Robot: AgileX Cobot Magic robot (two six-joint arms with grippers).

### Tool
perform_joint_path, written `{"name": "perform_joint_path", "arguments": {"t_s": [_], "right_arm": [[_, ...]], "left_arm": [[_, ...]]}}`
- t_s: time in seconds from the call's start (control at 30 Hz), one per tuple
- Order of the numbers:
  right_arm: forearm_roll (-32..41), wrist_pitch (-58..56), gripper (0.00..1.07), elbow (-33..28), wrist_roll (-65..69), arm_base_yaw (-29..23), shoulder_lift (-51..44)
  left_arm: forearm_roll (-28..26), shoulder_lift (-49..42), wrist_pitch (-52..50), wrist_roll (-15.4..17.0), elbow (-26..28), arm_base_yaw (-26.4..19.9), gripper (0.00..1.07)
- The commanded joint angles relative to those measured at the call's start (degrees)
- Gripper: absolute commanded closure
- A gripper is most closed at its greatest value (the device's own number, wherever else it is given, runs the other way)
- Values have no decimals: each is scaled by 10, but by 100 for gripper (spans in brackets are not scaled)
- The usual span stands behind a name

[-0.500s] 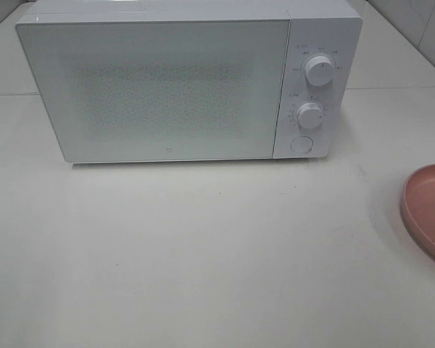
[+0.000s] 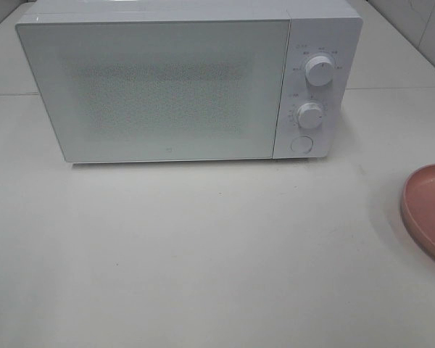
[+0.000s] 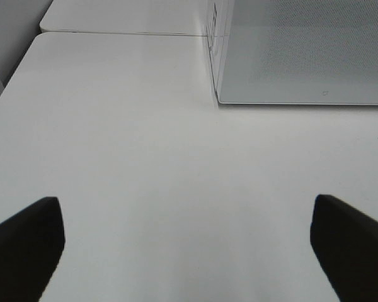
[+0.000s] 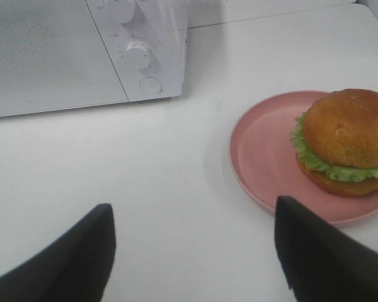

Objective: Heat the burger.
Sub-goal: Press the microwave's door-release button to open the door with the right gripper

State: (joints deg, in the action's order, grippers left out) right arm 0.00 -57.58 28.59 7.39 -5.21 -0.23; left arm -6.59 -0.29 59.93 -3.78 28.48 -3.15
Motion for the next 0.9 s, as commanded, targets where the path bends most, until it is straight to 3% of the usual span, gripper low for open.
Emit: {"name": "perform_joint_path", "arguments": {"t_s": [0.03,0.57,0.9], "right_arm": [[0,3,40,0,-9,3,-16],[-5,56,32,32,-14,3,4],[-4,166,30,32,-14,3,142]], "left_arm": [[-1,-13,-5,3,-1,0,6],[-1,-13,-5,3,-1,0,6],[-1,-13,-5,3,-1,0,6]]}}
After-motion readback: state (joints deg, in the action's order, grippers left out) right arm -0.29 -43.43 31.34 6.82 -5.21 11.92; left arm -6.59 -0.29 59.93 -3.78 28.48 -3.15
